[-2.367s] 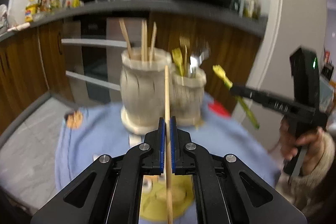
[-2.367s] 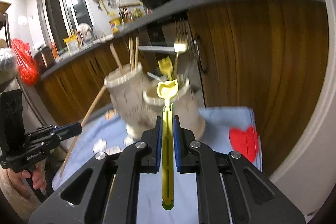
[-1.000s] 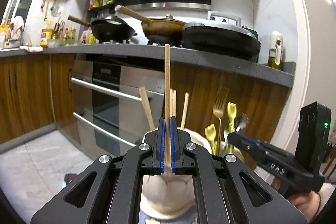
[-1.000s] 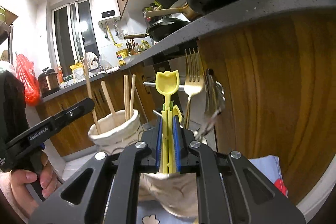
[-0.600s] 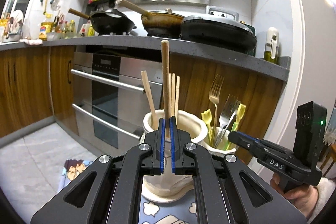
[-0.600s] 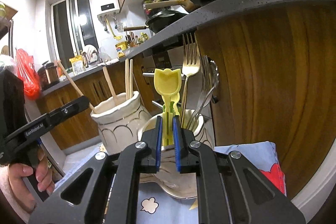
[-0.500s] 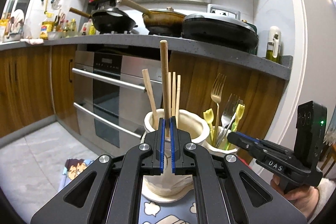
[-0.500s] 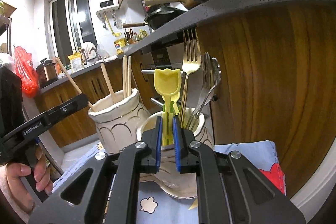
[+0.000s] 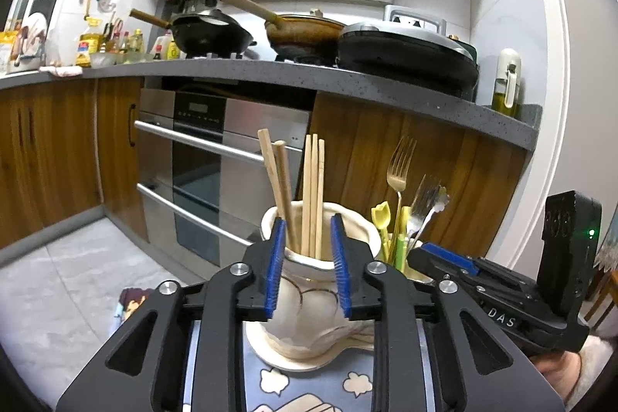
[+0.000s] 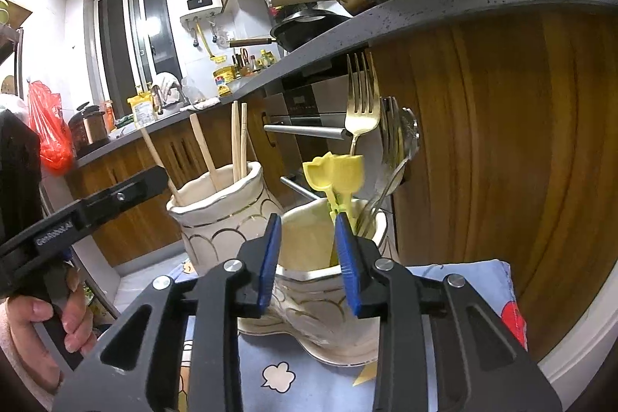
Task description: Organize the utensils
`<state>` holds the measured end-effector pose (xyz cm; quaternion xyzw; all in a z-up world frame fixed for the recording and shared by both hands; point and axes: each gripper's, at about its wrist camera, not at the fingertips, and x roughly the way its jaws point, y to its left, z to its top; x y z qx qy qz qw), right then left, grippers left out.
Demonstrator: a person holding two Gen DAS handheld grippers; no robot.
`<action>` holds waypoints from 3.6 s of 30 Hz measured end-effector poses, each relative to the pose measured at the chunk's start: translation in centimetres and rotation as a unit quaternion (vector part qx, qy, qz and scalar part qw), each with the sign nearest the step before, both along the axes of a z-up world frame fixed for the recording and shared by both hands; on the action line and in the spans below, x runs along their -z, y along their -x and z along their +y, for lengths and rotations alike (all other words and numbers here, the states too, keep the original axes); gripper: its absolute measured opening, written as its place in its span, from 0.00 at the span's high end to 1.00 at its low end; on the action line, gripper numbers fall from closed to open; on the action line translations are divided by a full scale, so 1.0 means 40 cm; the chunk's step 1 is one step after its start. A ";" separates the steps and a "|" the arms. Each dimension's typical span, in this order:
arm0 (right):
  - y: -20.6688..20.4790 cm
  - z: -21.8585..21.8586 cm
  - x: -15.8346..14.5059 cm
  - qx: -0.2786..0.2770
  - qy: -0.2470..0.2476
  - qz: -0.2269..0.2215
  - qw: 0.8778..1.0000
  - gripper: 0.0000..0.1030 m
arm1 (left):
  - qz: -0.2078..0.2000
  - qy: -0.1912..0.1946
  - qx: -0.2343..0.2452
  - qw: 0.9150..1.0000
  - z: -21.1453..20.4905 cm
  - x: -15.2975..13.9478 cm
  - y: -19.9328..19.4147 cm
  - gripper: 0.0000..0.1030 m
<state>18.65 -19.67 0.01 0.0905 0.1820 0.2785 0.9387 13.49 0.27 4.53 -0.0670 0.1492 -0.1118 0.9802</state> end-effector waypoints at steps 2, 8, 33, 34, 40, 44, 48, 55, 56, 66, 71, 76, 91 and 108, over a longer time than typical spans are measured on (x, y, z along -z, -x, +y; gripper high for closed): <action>0.011 -0.007 -0.004 0.006 0.001 0.001 1.000 0.68 | -0.004 0.000 -0.002 1.000 0.004 -0.005 0.014 0.66; 0.056 -0.038 -0.007 0.028 0.023 0.017 0.999 0.67 | 0.009 -0.013 -0.005 1.000 0.024 0.007 0.069 0.62; 0.204 -0.050 0.056 0.075 0.125 0.008 0.989 0.20 | 0.033 -0.076 -0.041 0.996 0.024 0.148 0.190 0.12; 0.208 -0.049 0.055 0.078 0.126 0.003 0.989 0.19 | 0.032 -0.073 -0.039 0.996 0.023 0.146 0.191 0.11; 0.241 -0.024 0.044 0.078 0.144 -0.040 0.986 0.05 | 0.012 -0.090 -0.037 0.995 0.001 0.139 0.210 0.06; 0.251 -0.015 0.041 0.083 0.153 -0.050 0.983 0.05 | 0.013 -0.108 -0.040 0.993 -0.016 0.140 0.209 0.05; 0.243 -0.030 0.044 0.087 0.140 -0.040 0.985 0.05 | 0.012 -0.103 -0.043 0.994 -0.010 0.140 0.210 0.05; 0.260 -0.032 0.042 0.087 0.134 -0.055 0.986 0.05 | 0.006 -0.101 -0.043 0.994 -0.002 0.139 0.216 0.05; 0.261 -0.033 0.042 0.088 0.133 -0.056 0.986 0.05 | 0.007 -0.100 -0.044 0.994 -0.001 0.139 0.214 0.05; 0.260 -0.038 0.042 0.090 0.128 -0.056 0.986 0.05 | 0.004 -0.101 -0.051 0.994 0.000 0.136 0.223 0.05; 0.259 -0.038 0.041 0.090 0.127 -0.056 0.986 0.05 | 0.009 -0.108 -0.050 0.993 -0.005 0.137 0.218 0.05; 0.259 -0.037 0.042 0.090 0.129 -0.055 0.986 0.05 | 0.008 -0.105 -0.052 0.993 -0.006 0.138 0.217 0.05; 0.261 -0.038 0.041 0.090 0.128 -0.055 0.986 0.05 | 0.008 -0.105 -0.053 0.993 -0.006 0.138 0.217 0.05; 0.260 -0.038 0.041 0.090 0.128 -0.055 0.986 0.05 | 0.008 -0.104 -0.053 0.993 -0.003 0.139 0.218 0.05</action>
